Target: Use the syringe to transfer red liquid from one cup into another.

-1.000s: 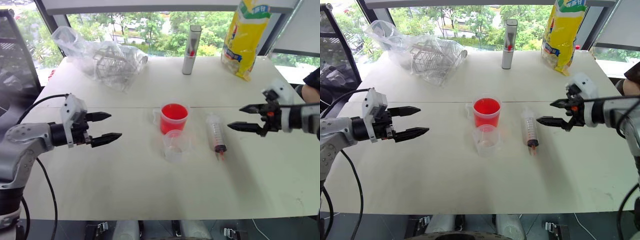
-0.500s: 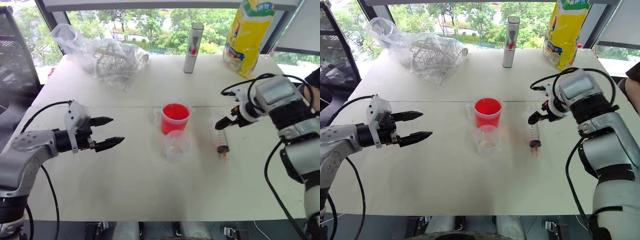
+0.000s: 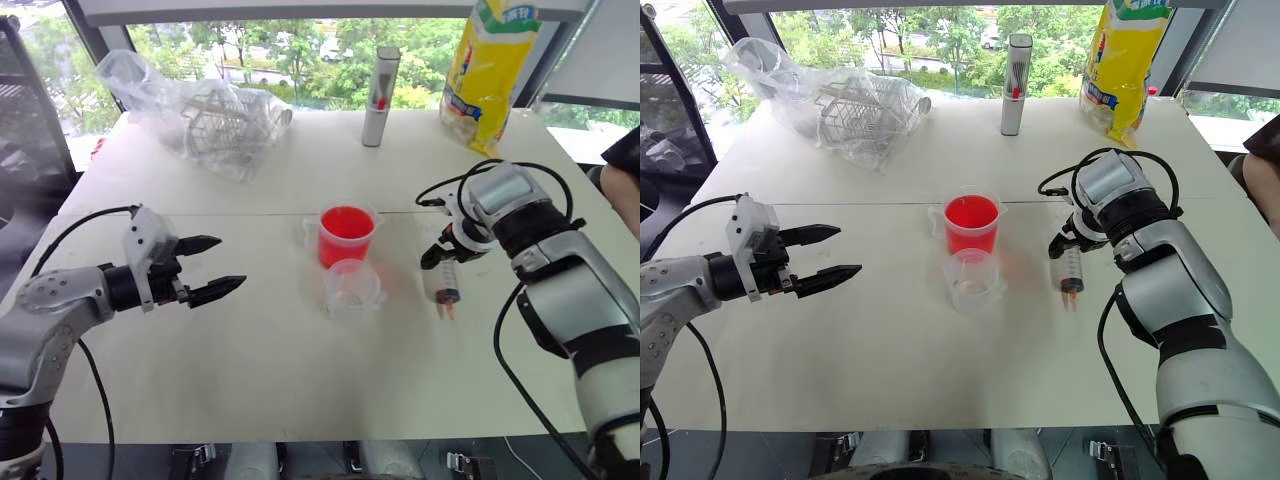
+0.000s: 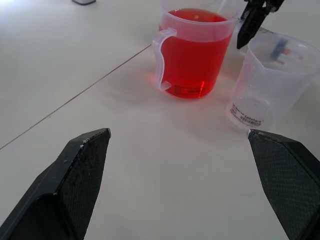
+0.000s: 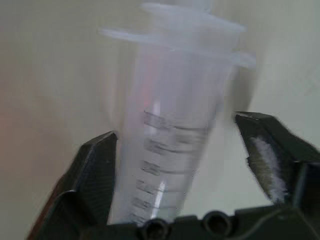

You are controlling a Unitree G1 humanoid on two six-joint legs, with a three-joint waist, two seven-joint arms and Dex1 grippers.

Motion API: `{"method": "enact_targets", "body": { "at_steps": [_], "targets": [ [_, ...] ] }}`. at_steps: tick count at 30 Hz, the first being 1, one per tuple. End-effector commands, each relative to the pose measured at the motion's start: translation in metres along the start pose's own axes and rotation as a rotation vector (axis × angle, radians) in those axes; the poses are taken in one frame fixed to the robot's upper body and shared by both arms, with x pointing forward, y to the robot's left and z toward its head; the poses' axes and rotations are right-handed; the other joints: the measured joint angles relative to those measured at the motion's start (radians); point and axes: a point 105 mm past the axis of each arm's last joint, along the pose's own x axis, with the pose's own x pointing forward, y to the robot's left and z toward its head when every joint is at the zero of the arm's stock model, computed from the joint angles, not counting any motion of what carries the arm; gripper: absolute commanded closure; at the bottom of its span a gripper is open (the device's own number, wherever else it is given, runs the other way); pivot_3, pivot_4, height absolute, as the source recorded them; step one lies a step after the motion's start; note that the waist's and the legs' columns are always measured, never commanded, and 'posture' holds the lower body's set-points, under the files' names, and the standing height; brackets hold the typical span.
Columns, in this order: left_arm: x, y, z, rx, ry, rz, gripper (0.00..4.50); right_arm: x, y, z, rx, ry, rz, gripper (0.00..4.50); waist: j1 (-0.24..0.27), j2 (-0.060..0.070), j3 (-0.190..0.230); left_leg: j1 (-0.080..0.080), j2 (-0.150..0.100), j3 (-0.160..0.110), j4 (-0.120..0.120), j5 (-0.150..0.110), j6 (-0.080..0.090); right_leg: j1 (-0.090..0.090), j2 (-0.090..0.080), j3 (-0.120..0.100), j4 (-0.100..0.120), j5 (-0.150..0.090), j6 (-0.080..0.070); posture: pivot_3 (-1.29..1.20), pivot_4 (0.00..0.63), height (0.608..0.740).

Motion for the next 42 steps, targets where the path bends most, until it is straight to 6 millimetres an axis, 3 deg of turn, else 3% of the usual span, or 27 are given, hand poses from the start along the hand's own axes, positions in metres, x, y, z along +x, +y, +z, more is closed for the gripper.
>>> {"method": "enact_targets", "body": {
  "at_steps": [1,2,3,7,9,14,16,19,23,26,30,35,42],
  "targets": [
    [-0.004,0.000,0.013,0.062,-0.023,0.015,0.00,-0.001,0.004,0.004,0.021,-0.015,0.009,2.29,-0.009,-0.001,0.000,0.000,0.000,0.000,0.000,0.000,0.000,0.000,0.000,0.000,0.000,0.000,0.000,0.00,0.150,0.740],
    [-0.004,0.000,0.013,0.063,-0.024,0.015,0.00,-0.001,0.005,0.004,0.026,-0.016,0.017,2.86,-0.010,-0.001,0.000,0.001,0.000,0.000,0.000,0.000,0.000,0.001,0.000,0.000,0.000,0.000,0.000,0.00,0.150,0.740],
    [-0.004,0.000,0.013,0.063,-0.025,0.014,0.00,-0.001,0.006,0.004,0.031,-0.017,0.021,3.01,-0.012,-0.001,0.000,0.001,0.000,0.000,0.000,0.000,0.000,0.001,0.000,0.000,0.000,0.000,0.000,0.00,0.150,0.740],
    [-0.002,0.000,0.014,0.064,-0.031,0.012,0.00,-0.009,0.008,0.006,0.055,-0.043,0.049,3.01,-0.012,-0.001,0.000,0.002,0.000,0.000,-0.001,0.000,0.000,0.001,0.000,0.000,0.000,0.000,0.000,0.00,0.150,0.740],
    [-0.001,0.002,0.016,0.066,-0.040,0.014,0.00,-0.021,0.008,0.015,0.070,-0.114,0.075,3.01,-0.012,0.000,0.000,0.002,0.000,0.000,-0.001,0.000,0.000,0.001,0.000,0.000,0.000,0.000,0.001,0.00,0.150,0.740],
    [-0.001,0.009,0.025,0.071,-0.078,0.031,0.00,-0.091,-0.003,0.073,0.005,-0.659,0.082,3.01,-0.011,0.000,0.000,0.000,0.000,0.000,-0.001,0.000,0.000,0.000,0.000,0.000,0.000,0.000,0.001,0.00,0.150,0.740],
    [0.000,0.013,0.032,0.075,-0.100,0.038,0.00,-0.135,-0.001,0.094,-0.041,-0.958,0.086,3.01,-0.011,0.000,0.000,0.000,0.000,0.000,-0.001,0.000,0.000,0.000,0.001,0.000,0.000,0.001,0.001,0.00,0.150,0.740],
    [0.002,0.018,0.040,0.084,-0.124,0.039,0.00,-0.179,0.011,0.101,-0.056,-1.212,0.182,3.01,-0.012,0.000,0.000,0.000,0.000,0.000,-0.002,0.000,0.000,0.000,0.003,0.000,-0.001,0.002,0.004,0.00,0.150,0.740],
    [0.007,0.028,0.067,0.108,-0.190,0.025,0.00,-0.238,0.060,0.088,-0.225,-1.540,0.479,3.01,-0.011,0.000,0.000,0.001,0.001,-0.001,-0.002,0.000,0.000,0.000,0.004,0.000,0.000,0.002,0.004,0.00,0.150,0.740],
    [0.009,0.033,0.085,0.113,-0.238,0.010,0.00,-0.232,0.085,0.074,-0.316,-1.570,0.595,3.01,-0.011,0.000,0.000,0.001,0.001,-0.002,-0.001,0.000,0.000,0.001,0.007,0.000,0.001,0.002,0.004,0.00,0.150,0.740],
    [0.013,0.033,0.108,0.126,-0.292,-0.026,0.00,-0.204,0.107,0.063,-0.365,-1.584,0.646,3.01,-0.011,0.000,0.000,0.003,0.001,-0.001,-0.001,0.000,0.000,0.004,0.005,0.000,0.000,0.002,0.004,0.00,0.150,0.740],
    [0.016,0.029,0.130,0.139,-0.328,-0.085,0.00,-0.165,0.114,0.060,-0.355,-1.561,0.633,3.01,-0.011,0.000,0.000,0.003,0.000,0.000,0.000,0.000,-0.001,0.003,0.005,0.000,0.000,0.003,0.005,0.00,0.150,0.740],
    [0.030,0.021,0.137,0.189,-0.314,-0.154,0.00,-0.129,0.120,0.058,-0.383,-1.534,0.590,3.01,-0.011,0.000,0.000,0.004,0.000,0.000,-0.001,0.001,-0.001,0.004,0.006,0.000,0.001,0.003,0.005,0.00,0.150,0.740]
  ]
}}
